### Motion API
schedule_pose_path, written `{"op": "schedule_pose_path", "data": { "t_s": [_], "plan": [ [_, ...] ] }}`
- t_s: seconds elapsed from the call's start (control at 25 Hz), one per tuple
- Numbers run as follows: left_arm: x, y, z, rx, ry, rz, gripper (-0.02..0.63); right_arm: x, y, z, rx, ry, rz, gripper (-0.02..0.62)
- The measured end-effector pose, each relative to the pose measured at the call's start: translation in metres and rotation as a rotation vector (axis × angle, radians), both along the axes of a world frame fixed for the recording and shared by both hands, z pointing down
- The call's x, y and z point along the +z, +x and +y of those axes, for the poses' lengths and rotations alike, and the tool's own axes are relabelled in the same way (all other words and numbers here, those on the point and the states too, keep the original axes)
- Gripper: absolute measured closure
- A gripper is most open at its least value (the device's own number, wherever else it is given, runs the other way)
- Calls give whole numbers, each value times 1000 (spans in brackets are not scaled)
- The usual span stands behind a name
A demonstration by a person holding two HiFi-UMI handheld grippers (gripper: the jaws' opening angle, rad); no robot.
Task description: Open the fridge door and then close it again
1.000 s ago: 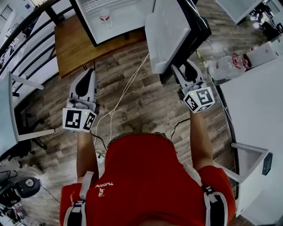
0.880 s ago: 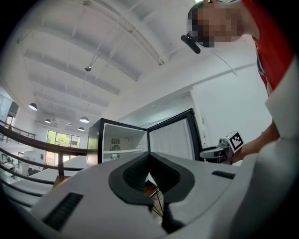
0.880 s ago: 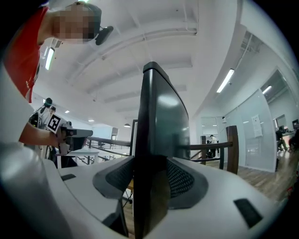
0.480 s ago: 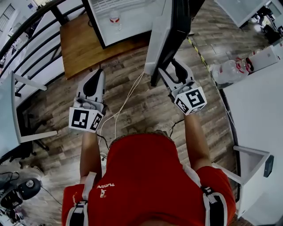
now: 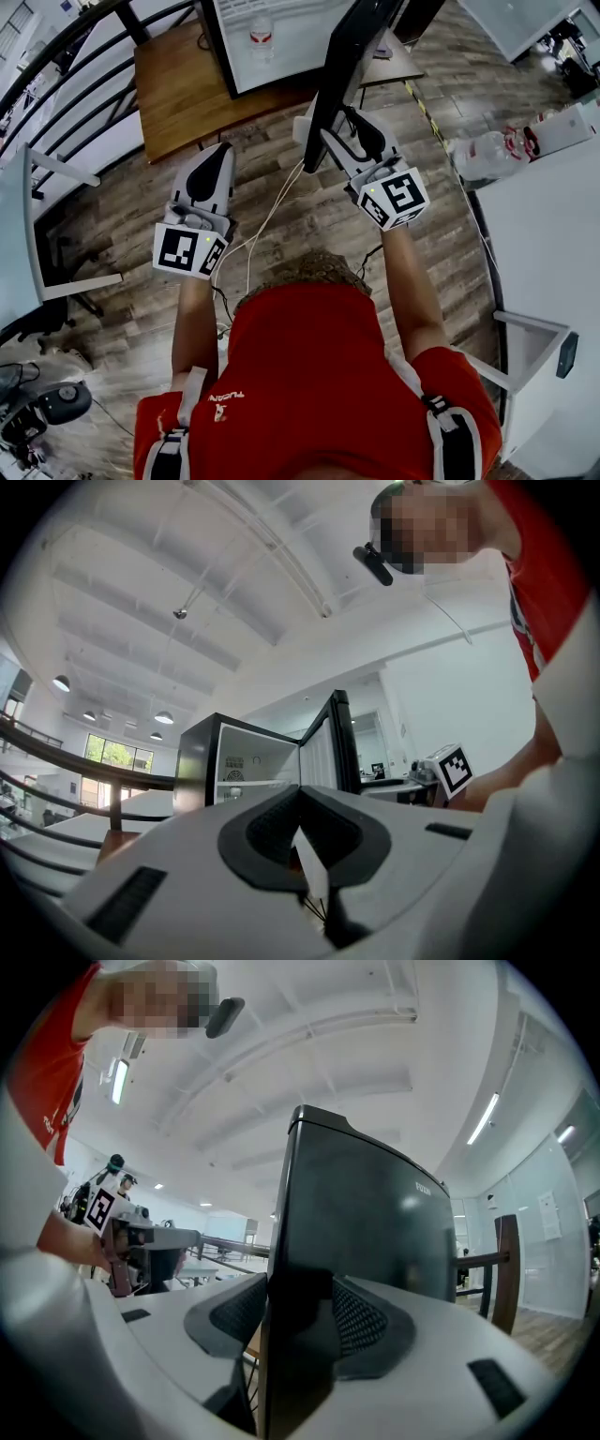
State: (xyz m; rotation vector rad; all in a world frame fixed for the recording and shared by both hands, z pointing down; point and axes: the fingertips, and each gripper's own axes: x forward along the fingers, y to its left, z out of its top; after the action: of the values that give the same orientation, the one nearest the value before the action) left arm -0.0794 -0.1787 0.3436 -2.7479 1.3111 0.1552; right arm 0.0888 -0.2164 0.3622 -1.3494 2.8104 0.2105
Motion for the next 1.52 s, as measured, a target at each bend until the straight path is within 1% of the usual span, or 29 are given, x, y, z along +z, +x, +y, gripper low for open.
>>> {"op": "schedule_pose_path", "data": {
  "t_s": [0.24,0.44,0.64,0.92,1.16,1.32,1.52],
  "plan": [
    [-1,-1,-14,-19,0,0,597,-5,-23,-23,-80,5,5,362],
    [0,1,-28,-56,0,-8,597,-8,-32,-39,-134,10,-18,364],
    [-1,3,-50,-79,2,-10,597,-10,-40,-65,-154,31,-13,412],
    [-12,14,-94,-119,8,-2,597,-15,-49,-112,-160,53,33,491],
    [-12,17,-113,-162,10,-2,597,-17,-64,-135,-174,82,40,558],
    [-7,20,-125,-191,9,-4,597,-16,-71,-151,-179,77,32,568],
    [-5,18,-142,-224,3,0,597,-13,-77,-175,-174,45,17,569]
  ]
}}
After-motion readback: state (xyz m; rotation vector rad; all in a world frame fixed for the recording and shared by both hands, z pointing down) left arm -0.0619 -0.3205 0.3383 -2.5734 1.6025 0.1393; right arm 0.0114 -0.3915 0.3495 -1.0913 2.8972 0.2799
